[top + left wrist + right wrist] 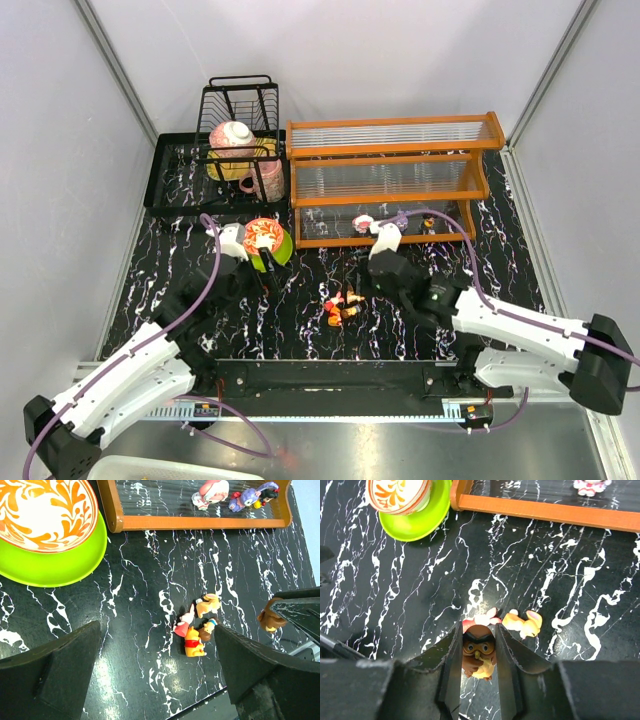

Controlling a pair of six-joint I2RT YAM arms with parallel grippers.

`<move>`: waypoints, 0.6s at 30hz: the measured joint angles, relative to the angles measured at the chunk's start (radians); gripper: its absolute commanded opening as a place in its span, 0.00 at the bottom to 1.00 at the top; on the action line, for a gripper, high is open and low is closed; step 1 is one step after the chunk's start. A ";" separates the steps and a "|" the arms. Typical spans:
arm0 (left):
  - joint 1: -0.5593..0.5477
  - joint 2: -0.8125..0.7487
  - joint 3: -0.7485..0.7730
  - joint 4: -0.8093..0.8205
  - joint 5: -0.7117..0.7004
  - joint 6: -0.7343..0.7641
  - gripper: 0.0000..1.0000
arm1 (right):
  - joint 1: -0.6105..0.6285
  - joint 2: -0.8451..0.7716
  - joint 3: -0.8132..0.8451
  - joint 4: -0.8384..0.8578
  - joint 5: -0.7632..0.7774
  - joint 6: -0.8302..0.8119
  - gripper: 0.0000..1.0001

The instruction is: Place and organize the plastic toys onto the shelf

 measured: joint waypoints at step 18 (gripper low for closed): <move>0.000 -0.018 0.002 -0.007 0.002 0.005 0.99 | -0.001 -0.122 -0.385 0.730 0.150 -0.176 0.00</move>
